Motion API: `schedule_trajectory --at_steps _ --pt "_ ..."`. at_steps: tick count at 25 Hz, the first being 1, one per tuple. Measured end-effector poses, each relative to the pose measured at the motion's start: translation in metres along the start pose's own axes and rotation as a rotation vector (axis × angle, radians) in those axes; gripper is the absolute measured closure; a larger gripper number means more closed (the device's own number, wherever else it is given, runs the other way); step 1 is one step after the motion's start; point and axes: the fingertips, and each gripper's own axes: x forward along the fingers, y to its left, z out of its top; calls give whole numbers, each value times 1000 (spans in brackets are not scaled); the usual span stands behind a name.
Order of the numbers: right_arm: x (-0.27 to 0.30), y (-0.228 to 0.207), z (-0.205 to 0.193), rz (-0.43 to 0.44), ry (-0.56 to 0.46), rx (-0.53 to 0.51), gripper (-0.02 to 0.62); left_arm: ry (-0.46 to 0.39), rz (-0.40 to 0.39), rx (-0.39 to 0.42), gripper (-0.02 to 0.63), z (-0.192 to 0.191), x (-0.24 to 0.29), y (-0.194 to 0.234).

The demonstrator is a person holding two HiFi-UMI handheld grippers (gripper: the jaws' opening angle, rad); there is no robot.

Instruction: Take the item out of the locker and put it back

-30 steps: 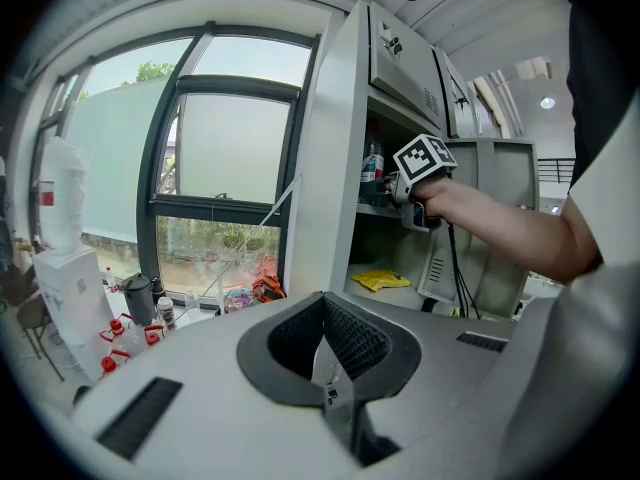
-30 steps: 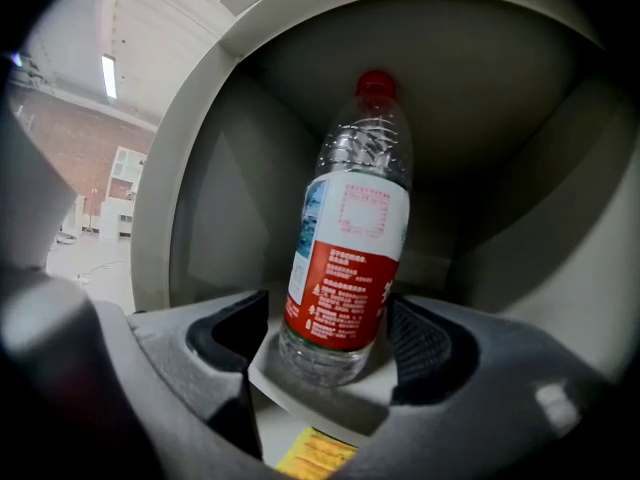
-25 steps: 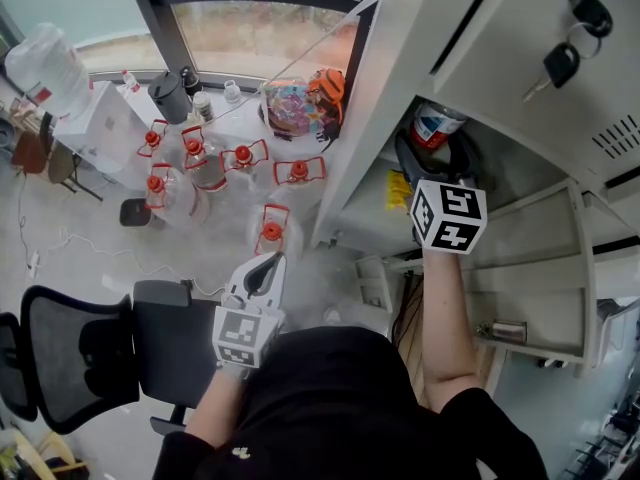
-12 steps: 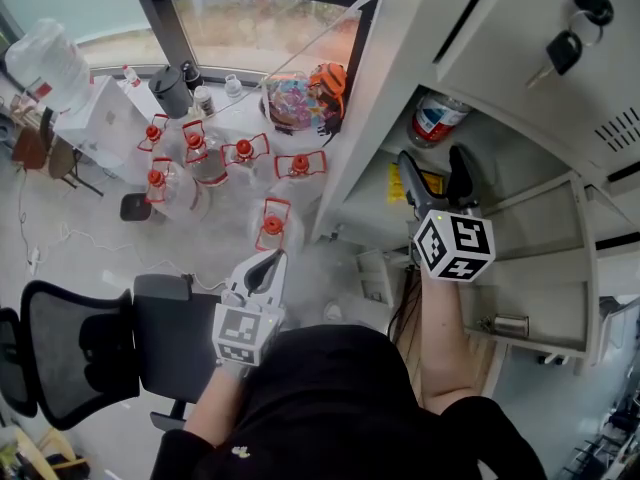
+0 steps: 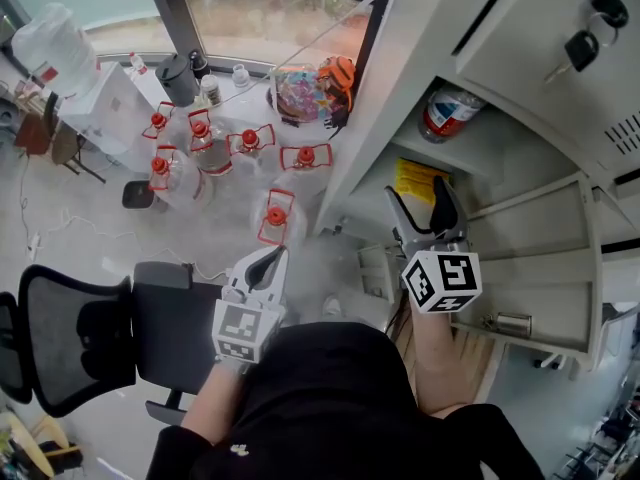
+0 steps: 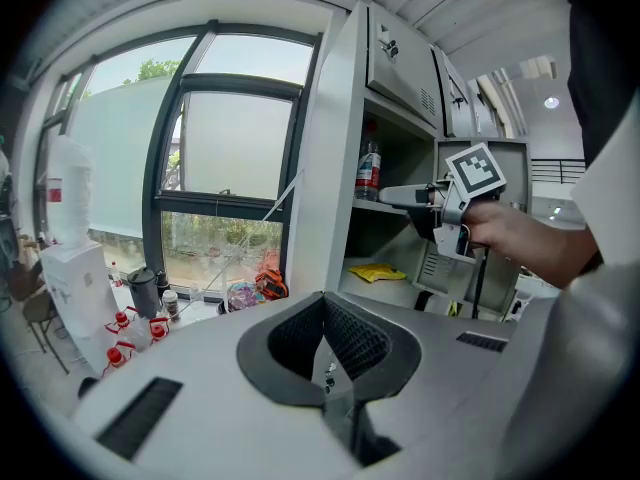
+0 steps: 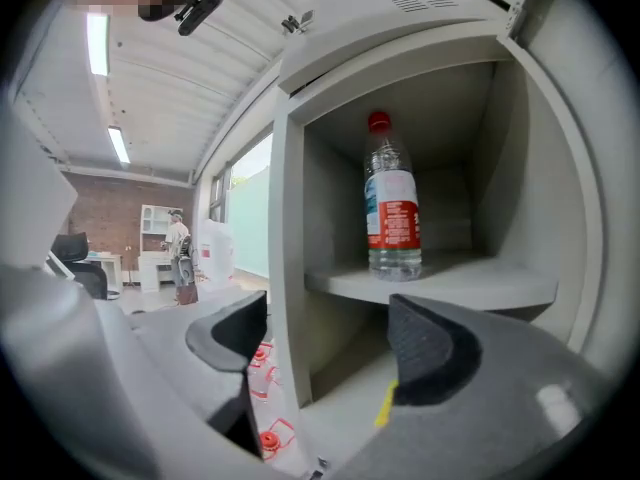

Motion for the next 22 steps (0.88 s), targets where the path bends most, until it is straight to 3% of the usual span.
schedule_trajectory --at_steps 8,13,22 --pt "-7 55 -42 137 80 3 316 2 22 -9 591 -5 -12 4" --pt "-11 82 -57 208 110 -2 416 1 44 -15 591 -7 -20 9" --pt "-17 126 -79 326 150 -25 512 -1 73 -32 591 -12 -32 14"
